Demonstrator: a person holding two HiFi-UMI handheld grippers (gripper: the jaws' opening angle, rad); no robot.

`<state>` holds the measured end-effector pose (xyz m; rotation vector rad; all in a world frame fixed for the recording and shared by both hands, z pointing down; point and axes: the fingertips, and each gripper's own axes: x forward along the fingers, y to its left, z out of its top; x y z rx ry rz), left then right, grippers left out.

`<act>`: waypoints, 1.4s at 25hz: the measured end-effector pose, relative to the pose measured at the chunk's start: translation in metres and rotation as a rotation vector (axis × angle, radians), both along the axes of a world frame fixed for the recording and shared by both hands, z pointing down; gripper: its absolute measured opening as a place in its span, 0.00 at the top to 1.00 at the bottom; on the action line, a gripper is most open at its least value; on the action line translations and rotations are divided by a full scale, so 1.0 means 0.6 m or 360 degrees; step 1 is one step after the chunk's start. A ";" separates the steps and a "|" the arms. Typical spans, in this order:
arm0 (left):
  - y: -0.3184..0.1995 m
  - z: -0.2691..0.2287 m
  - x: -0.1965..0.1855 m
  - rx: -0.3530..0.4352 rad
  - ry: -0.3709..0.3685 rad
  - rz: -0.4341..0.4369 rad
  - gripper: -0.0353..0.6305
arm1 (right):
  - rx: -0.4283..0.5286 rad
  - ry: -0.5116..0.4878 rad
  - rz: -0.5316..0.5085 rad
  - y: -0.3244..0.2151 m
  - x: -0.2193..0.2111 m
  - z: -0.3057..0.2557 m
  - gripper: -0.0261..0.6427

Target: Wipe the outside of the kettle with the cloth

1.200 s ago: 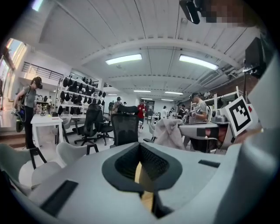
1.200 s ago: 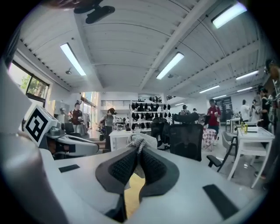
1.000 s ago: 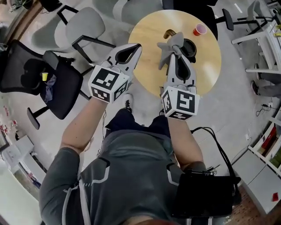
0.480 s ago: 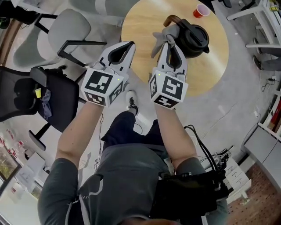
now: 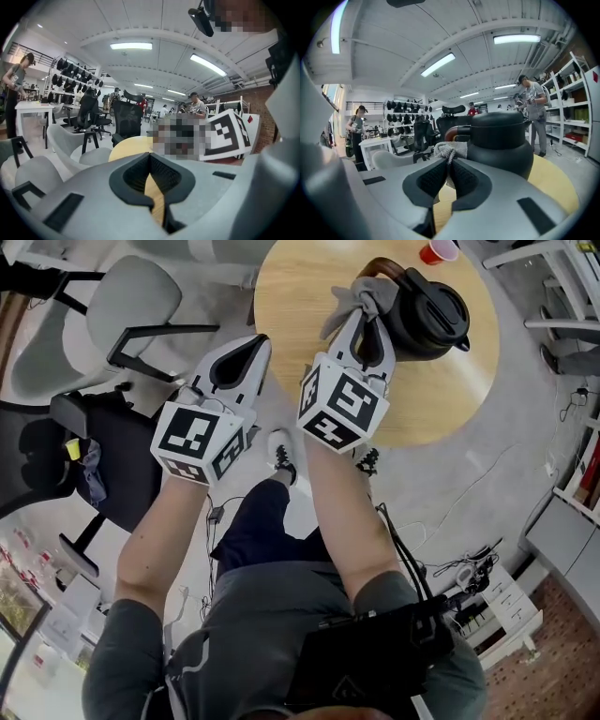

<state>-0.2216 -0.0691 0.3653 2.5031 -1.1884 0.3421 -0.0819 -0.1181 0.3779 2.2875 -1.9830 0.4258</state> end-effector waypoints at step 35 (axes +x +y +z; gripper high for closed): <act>0.007 -0.007 0.091 0.0032 0.0093 -0.0012 0.94 | 0.0084 0.0078 0.0023 0.110 0.098 -0.016 0.89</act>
